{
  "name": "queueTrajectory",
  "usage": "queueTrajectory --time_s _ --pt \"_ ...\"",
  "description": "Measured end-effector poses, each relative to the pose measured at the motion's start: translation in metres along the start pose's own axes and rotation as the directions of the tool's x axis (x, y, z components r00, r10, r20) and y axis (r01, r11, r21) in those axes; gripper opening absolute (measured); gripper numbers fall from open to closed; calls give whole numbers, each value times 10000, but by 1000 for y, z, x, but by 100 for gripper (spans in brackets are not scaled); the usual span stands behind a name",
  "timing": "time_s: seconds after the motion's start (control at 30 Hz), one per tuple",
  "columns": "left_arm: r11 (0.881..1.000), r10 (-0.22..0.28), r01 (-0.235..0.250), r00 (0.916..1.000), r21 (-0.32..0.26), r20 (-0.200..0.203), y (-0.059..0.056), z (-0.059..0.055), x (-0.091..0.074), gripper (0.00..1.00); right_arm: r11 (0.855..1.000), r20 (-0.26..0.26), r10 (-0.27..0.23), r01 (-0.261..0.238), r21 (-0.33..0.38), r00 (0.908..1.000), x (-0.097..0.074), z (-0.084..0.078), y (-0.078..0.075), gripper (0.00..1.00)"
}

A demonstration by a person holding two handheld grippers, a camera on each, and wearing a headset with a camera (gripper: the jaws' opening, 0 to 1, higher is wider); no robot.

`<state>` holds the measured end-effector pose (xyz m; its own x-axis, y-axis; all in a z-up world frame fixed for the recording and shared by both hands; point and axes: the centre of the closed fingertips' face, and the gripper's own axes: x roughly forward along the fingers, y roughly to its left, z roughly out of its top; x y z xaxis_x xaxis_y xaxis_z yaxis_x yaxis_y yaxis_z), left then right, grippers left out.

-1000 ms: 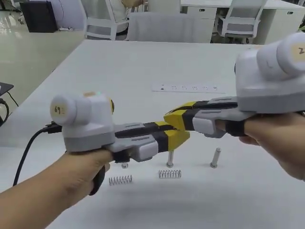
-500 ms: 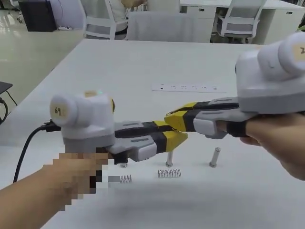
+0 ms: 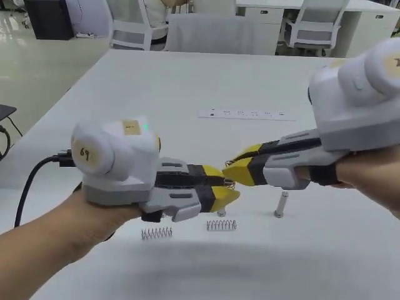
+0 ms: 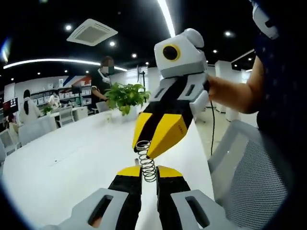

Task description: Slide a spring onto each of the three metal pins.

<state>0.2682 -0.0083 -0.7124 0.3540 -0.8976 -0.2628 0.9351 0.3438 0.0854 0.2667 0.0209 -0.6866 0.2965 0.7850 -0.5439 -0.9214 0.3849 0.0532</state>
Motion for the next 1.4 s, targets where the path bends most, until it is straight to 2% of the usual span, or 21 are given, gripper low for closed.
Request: queueTrajectory --time_s 0.13,0.27,0.33,0.57,0.7,0.73,0.87,0.97,1.0,1.1,1.23,1.37,1.4 --pt "9988 -189 207 9989 446 -419 -5 -5 1 3 9990 -667 282 -305 -340 9974 -1 -8 4 8" --pt "9937 -337 434 9950 1035 -937 -12 -10 4 3 9948 -1537 530 -655 -774 9867 -3 -19 9 8" --pt "9909 -435 569 9930 1223 -1096 -16 -12 5 3 9937 -1724 613 -763 -821 9831 -5 -21 12 8" --pt "9806 -625 904 9852 1740 -1596 -26 -18 9 2 9843 -2872 941 -1323 -1166 9532 -11 -35 18 8" --pt "9755 -695 1042 9816 1939 -1778 -30 -20 11 2 9793 -3196 1027 -1520 -1334 9420 -11 -39 21 8" --pt "9746 -718 1074 9810 1965 -1800 -31 -20 11 2 9780 -3330 1059 -1586 -1353 9370 -12 -40 22 8" --pt "9742 -770 1119 9811 1958 -1775 -33 -18 12 2 9739 -3509 1075 -1695 -1511 9302 -10 -42 23 9" --pt "9724 -822 1196 9791 2002 -1858 -36 -18 13 2 9707 -3812 1090 -1808 -1580 9180 -10 -46 24 9" --pt "9722 -842 1218 9788 2001 -1868 -36 -18 13 2 9686 -3960 1111 -1885 -1620 9115 -10 -48 24 9" --pt "9704 -883 1305 9749 2031 -2044 -37 -20 14 2 9648 -4171 1080 -1964 -1751 9024 -9 -51 24 9" --pt "9736 -930 1323 9741 1862 -2059 -38 -22 15 2 9571 -4566 1055 -2148 -1944 8834 -8 -56 25 9" --pt "9786 -950 1277 9760 1616 -1957 -38 -20 15 2 9508 -4790 954 -2223 -2156 8726 -6 -58 24 9" --pt "9842 -973 1236 9758 1270 -1956 -37 -21 15 2 9498 -4827 949 -2243 -2179 8706 -6 -58 23 9"
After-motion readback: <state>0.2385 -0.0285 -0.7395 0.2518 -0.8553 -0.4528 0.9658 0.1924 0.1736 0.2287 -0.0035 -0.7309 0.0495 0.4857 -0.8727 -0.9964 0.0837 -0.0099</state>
